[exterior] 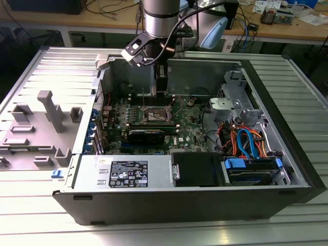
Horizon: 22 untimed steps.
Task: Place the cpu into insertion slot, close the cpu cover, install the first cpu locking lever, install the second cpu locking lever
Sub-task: 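Place the cpu into insertion slot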
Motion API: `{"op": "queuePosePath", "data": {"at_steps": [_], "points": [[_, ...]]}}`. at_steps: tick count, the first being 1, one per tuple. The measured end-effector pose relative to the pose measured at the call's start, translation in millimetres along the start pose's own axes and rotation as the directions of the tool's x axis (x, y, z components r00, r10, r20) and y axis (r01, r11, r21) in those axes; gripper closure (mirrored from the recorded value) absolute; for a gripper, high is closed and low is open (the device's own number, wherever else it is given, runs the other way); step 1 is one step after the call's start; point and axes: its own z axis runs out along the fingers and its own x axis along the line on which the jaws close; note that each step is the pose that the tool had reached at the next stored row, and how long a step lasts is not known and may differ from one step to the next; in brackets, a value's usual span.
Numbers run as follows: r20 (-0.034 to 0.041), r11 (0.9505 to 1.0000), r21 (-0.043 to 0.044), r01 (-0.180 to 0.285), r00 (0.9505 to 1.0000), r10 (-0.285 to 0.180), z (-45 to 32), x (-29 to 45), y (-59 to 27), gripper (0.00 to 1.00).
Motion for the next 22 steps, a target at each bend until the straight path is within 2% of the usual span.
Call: {"op": "queuePosePath", "data": {"at_steps": [6,12,16,19,20,22], "points": [[-0.0001,1.0,0.0,-0.001,1.0,0.001,1.6,-0.1,-0.1,0.45],[0.0006,1.0,-0.0001,-0.001,1.0,0.001,1.7,-8.6,-0.3,0.45],[0.0023,1.0,0.0,-0.001,1.0,0.001,2.3,-9.4,-0.4,0.45],[0.0134,1.0,0.0004,0.0,0.9999,0.0,3.5,-9.4,-0.5,0.45],[0.0228,1.0,0.0008,-0.001,0.9997,0.001,4.1,-9.4,-0.5,0.45],[0.0289,1.0,0.0056,-0.002,0.9996,0.002,4.4,-10.0,-0.6,0.45]]}}
